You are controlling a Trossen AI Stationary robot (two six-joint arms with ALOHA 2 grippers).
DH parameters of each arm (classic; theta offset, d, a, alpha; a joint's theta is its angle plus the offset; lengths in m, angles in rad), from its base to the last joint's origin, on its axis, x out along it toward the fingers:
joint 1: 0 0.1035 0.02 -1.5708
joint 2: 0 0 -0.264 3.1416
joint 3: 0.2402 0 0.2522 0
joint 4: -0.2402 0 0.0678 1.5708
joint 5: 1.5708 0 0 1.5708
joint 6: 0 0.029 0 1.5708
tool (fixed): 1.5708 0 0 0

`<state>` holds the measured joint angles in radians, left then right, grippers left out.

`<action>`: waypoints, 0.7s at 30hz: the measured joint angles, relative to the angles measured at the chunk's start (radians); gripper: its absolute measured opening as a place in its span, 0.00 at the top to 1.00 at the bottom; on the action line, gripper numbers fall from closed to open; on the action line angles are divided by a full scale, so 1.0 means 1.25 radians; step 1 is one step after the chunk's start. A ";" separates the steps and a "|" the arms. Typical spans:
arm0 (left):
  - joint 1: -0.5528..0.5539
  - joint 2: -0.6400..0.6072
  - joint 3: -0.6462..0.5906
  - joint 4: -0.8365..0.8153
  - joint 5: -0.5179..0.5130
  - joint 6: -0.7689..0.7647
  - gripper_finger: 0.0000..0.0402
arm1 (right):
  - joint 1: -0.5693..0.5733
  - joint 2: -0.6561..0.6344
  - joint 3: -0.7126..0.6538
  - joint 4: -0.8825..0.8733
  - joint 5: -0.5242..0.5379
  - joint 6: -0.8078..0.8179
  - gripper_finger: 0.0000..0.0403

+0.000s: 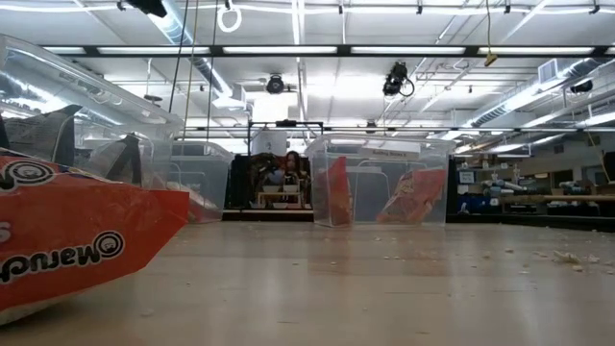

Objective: Sort Maruchan noodles
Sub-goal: Put the right orange noodle pack into the top right transparent bin

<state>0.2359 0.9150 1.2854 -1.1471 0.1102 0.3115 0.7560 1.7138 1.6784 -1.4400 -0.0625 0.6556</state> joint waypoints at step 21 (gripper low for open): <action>-0.013 0.023 0.000 -0.068 -0.088 -0.052 0.53 | 0.250 0.002 -0.405 0.398 -0.200 0.264 0.49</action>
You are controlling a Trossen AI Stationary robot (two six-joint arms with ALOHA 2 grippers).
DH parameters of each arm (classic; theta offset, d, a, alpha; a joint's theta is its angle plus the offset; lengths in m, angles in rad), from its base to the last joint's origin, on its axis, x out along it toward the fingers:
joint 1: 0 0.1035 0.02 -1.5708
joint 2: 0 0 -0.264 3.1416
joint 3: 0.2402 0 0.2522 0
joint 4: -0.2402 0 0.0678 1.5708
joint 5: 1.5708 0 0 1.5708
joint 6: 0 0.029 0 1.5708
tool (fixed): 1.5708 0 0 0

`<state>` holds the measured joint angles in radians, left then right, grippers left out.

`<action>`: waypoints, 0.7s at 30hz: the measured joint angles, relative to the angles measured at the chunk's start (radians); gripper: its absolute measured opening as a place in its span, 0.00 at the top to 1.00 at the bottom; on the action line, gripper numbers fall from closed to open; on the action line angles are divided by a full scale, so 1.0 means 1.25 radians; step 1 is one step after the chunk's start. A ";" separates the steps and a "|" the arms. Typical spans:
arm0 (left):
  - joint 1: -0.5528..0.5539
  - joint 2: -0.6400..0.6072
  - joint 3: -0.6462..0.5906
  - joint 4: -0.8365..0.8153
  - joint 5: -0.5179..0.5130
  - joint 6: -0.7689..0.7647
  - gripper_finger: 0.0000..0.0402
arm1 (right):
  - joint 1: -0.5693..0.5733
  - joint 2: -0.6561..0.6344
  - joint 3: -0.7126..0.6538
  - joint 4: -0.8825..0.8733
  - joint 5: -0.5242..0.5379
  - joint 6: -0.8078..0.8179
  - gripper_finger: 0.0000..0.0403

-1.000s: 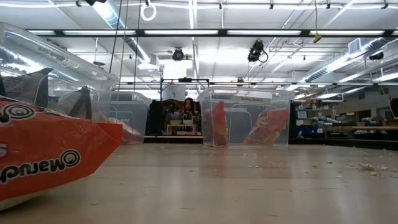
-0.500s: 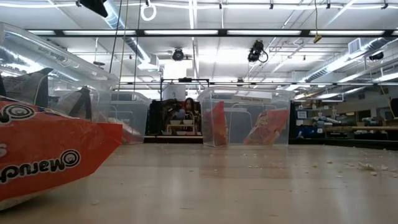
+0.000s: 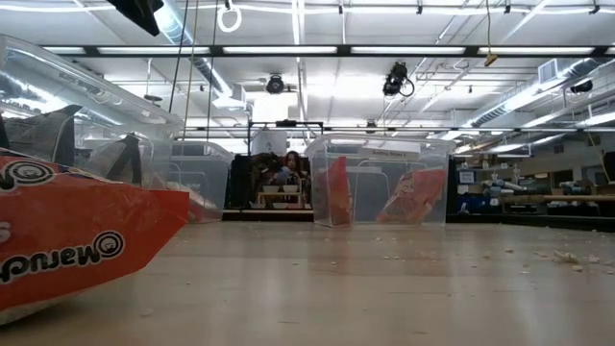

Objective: Sort Maruchan noodles
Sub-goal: Put the right orange noodle pack into the top right transparent bin

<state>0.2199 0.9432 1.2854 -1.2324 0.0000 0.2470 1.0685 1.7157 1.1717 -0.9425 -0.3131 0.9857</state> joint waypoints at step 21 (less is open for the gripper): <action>0.000 -0.001 0.000 0.001 0.000 0.051 0.53 | -0.248 0.000 -0.133 -0.031 0.150 -0.626 0.49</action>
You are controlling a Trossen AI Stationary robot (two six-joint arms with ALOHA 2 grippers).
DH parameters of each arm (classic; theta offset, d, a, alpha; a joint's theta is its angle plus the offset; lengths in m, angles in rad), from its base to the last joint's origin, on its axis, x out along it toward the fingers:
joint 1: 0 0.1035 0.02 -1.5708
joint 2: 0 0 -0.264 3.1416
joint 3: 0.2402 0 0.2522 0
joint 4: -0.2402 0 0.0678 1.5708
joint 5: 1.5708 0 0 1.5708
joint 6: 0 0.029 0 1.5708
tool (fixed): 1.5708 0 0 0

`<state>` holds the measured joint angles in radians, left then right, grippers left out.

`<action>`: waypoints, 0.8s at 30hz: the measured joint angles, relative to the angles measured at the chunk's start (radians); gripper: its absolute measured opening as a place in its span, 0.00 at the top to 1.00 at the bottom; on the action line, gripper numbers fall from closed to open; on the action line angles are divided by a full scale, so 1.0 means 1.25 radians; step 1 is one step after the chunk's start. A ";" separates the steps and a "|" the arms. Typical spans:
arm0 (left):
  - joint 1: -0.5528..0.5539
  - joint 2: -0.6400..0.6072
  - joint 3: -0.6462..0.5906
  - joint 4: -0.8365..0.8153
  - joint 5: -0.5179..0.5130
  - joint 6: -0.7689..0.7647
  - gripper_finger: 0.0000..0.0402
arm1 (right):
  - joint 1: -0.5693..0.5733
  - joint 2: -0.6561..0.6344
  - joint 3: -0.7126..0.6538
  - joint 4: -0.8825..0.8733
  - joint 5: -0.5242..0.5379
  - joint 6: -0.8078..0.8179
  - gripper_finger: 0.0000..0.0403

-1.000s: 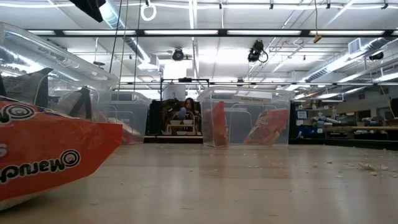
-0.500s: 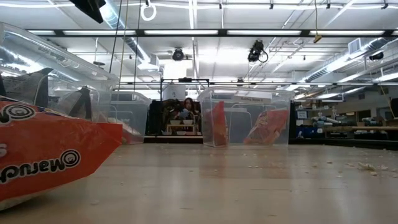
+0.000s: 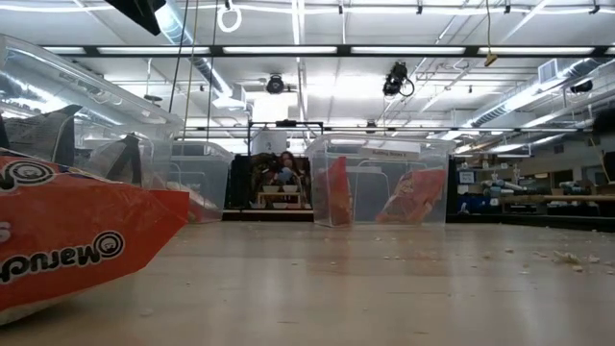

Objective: Sort Maruchan noodles
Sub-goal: Put the right orange noodle pack into the top right transparent bin

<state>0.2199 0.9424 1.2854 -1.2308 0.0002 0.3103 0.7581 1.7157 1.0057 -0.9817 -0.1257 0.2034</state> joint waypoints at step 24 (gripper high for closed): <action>0.000 0.000 0.000 0.000 0.002 -0.066 0.53 | -0.336 -0.239 0.187 -0.175 0.170 0.146 0.49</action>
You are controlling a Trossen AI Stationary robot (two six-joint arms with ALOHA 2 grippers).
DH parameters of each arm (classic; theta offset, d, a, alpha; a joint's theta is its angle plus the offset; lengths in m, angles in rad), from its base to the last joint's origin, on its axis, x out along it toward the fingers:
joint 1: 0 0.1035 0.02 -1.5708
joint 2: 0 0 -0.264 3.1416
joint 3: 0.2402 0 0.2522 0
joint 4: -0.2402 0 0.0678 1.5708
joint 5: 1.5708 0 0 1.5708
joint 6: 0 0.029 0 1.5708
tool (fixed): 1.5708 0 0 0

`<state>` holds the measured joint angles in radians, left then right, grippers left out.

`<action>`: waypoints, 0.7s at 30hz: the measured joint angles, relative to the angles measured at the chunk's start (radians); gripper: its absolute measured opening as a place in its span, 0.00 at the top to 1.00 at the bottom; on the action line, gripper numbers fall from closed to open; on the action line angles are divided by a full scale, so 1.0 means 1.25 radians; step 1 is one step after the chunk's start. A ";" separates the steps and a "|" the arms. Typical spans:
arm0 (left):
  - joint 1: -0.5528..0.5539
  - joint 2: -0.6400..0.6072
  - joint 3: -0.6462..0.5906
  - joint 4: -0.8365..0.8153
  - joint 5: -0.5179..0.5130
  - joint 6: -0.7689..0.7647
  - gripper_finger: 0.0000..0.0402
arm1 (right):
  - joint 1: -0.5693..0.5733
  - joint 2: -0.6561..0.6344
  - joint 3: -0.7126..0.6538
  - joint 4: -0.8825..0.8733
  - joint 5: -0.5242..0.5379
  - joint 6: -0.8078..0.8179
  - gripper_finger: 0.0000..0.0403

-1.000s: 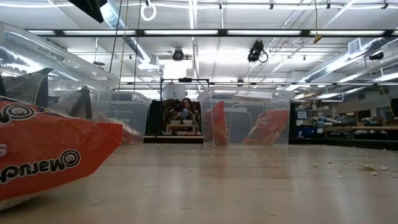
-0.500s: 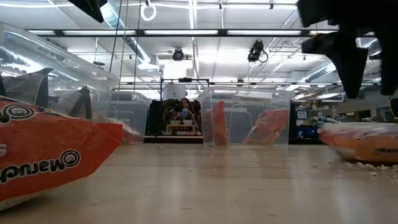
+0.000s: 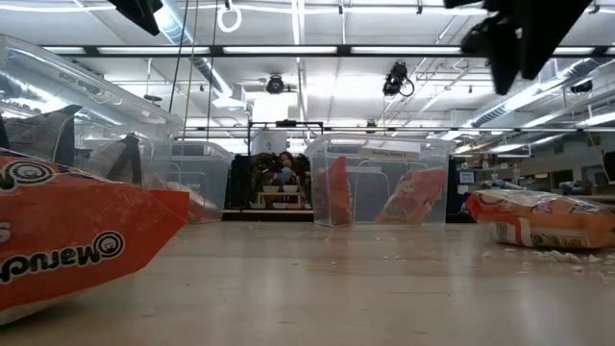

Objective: Sort Maruchan noodles
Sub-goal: Put the right orange noodle pack into the top right transparent bin

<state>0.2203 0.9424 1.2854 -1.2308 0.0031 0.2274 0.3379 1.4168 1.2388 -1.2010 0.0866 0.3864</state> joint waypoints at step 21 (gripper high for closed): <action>0.000 0.000 0.000 0.000 0.016 -0.032 0.53 | -0.259 0.327 -0.001 -0.004 -0.272 -0.671 0.49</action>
<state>0.2203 0.9424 1.2854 -1.2308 0.0231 0.1871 0.0145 1.8261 1.2379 -1.2062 -0.2538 -0.4518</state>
